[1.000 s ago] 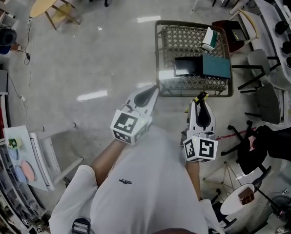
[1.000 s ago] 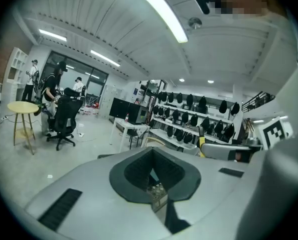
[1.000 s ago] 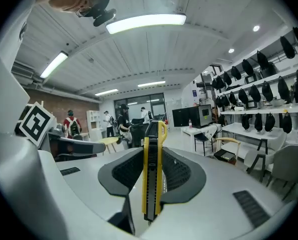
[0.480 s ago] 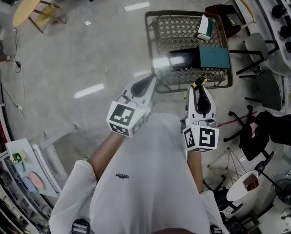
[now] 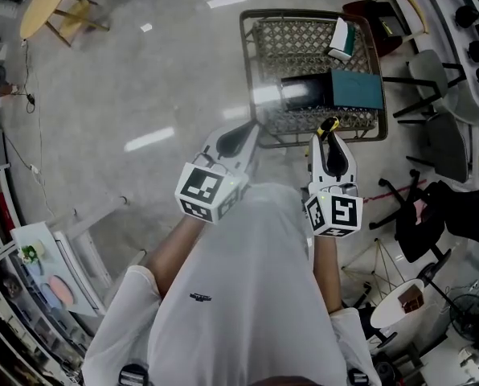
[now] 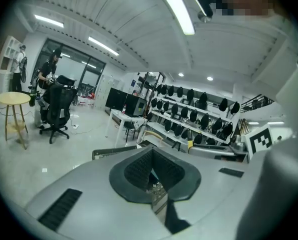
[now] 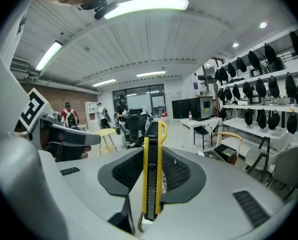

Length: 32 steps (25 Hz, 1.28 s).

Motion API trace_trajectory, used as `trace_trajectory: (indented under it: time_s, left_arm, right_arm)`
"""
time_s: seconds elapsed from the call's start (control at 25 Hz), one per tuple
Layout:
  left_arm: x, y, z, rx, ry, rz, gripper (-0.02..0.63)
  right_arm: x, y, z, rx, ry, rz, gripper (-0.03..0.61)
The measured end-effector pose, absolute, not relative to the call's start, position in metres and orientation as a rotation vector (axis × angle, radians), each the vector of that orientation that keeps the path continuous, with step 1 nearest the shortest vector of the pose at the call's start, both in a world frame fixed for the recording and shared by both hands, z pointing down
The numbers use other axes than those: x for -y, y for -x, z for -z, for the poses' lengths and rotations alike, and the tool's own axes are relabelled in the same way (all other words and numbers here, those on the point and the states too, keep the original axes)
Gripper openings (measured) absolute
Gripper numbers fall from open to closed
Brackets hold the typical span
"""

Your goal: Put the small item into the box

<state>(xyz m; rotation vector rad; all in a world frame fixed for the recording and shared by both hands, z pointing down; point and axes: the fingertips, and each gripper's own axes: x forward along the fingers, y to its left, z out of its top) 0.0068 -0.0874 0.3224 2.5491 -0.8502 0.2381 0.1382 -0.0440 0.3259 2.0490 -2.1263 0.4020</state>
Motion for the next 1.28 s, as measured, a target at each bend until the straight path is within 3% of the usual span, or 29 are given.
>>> trace_trajectory:
  time_s: [1.28]
  left_arm:
    - [0.153,-0.082,-0.456,0.859,-2.403,-0.451,0.002]
  right_arm:
    - [0.187,-0.187,-0.495,2.169,-1.611,-0.427,0.106]
